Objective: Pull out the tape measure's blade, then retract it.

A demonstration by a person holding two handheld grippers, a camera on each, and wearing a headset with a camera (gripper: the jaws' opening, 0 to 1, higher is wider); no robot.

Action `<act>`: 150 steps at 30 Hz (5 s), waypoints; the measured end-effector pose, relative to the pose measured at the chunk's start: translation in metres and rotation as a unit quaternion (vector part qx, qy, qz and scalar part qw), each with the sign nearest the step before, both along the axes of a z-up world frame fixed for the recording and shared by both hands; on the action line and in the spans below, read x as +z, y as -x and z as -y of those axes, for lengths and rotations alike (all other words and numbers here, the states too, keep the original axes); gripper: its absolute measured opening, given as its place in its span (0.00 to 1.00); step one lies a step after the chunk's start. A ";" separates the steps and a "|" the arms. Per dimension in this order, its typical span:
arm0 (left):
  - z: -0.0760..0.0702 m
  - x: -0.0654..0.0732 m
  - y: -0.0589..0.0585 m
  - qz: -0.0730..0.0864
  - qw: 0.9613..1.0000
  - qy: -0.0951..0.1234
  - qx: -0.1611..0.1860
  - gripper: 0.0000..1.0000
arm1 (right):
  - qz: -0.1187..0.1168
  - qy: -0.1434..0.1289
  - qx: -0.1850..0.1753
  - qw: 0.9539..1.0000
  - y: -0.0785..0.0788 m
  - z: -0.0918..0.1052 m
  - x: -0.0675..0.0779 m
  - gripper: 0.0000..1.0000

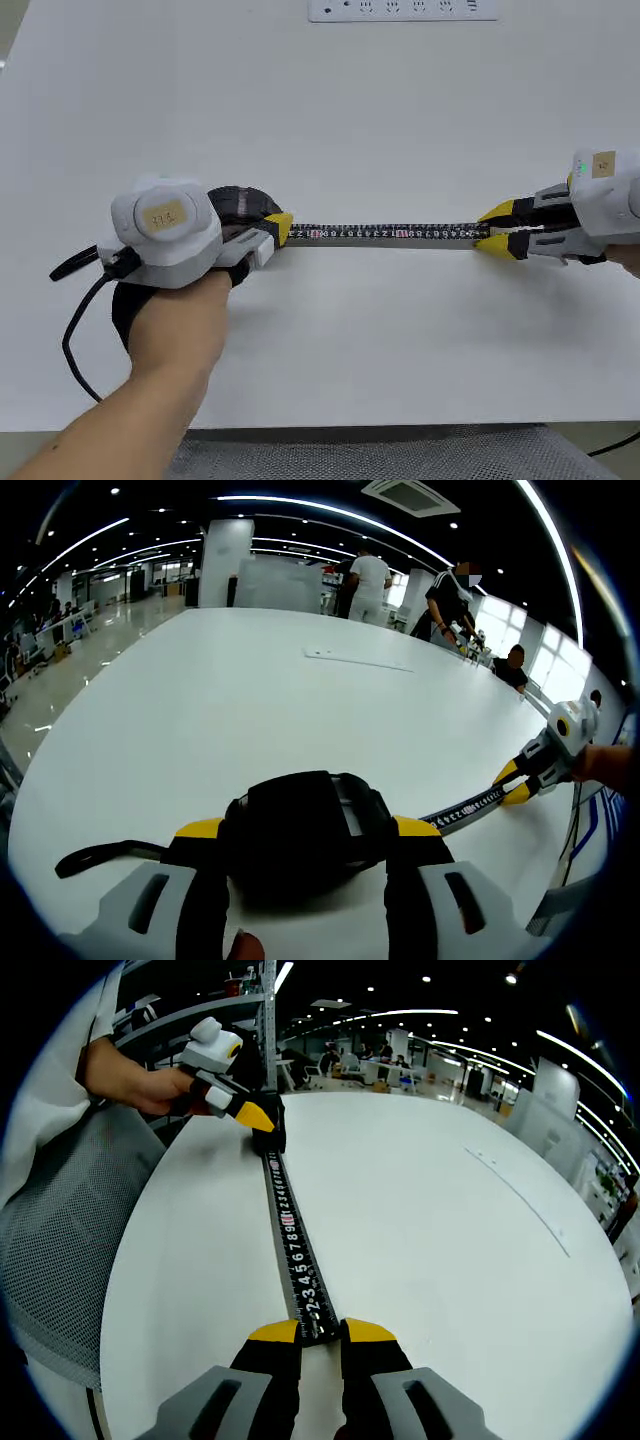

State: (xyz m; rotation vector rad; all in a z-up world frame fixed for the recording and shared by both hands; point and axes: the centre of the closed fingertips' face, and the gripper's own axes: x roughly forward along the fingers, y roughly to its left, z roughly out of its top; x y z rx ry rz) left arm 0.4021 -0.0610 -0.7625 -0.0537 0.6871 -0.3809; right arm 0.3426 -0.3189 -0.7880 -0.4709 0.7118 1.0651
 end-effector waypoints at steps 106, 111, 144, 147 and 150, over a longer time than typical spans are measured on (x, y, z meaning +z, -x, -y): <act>-0.002 0.001 0.000 -0.016 0.999 0.036 0.001 0.58 | -0.009 -0.140 0.061 0.988 -0.036 -0.212 0.000 0.11; -0.003 0.001 0.000 -0.017 0.999 0.037 0.001 0.58 | -0.008 -0.143 0.065 0.988 -0.035 -0.220 0.001 0.11; -0.005 0.007 0.003 0.002 0.998 0.035 -0.048 0.61 | -0.012 -0.143 0.029 0.989 -0.040 -0.209 0.010 0.23; -0.007 0.007 0.004 0.002 0.998 0.036 -0.047 0.62 | -0.012 -0.143 0.027 0.989 -0.040 -0.207 0.010 0.23; -0.008 0.008 0.005 0.004 0.998 0.034 -0.048 0.62 | -0.015 -0.144 0.019 0.989 -0.037 -0.204 0.011 0.25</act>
